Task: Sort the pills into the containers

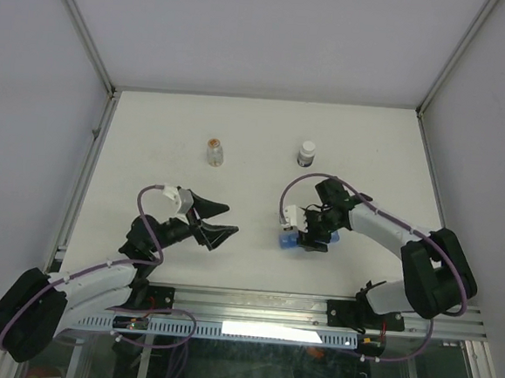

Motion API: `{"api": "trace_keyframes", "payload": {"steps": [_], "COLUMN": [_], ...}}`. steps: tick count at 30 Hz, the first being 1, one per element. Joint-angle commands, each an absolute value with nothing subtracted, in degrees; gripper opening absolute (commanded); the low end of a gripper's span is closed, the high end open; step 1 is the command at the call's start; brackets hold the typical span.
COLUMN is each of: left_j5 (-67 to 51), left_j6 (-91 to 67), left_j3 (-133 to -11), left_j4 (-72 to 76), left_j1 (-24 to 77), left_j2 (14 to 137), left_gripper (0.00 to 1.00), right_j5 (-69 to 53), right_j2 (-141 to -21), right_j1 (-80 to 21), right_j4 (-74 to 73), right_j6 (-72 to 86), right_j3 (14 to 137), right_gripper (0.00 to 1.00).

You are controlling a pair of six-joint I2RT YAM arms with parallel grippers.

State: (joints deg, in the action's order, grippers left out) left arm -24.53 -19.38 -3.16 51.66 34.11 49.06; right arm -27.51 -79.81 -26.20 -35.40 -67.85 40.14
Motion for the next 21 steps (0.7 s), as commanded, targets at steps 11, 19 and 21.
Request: {"api": "trace_keyframes", "payload": {"steps": [11, 19, 21], "left_j5": [-13.5, -11.1, -11.5], "left_j6": [9.6, 14.9, 16.8], "left_j3": [-1.6, -7.4, -10.1], "left_j4": [69.0, 70.7, 70.9], "left_j1": [55.4, 59.0, 59.6], "left_j2": [64.5, 79.1, 84.2], "left_gripper": [0.76, 0.76, 0.75], "right_j5": [-47.6, -41.1, -41.1], "right_j2": [-69.3, -71.9, -72.4], "right_j1": [-29.2, -25.2, -23.4], "right_j4": [-35.5, -36.1, -35.3], "right_j6": [-83.8, -85.0, -84.4], "right_j3": [37.8, 37.5, 37.2], "right_gripper": [0.90, 0.88, 0.86]}}
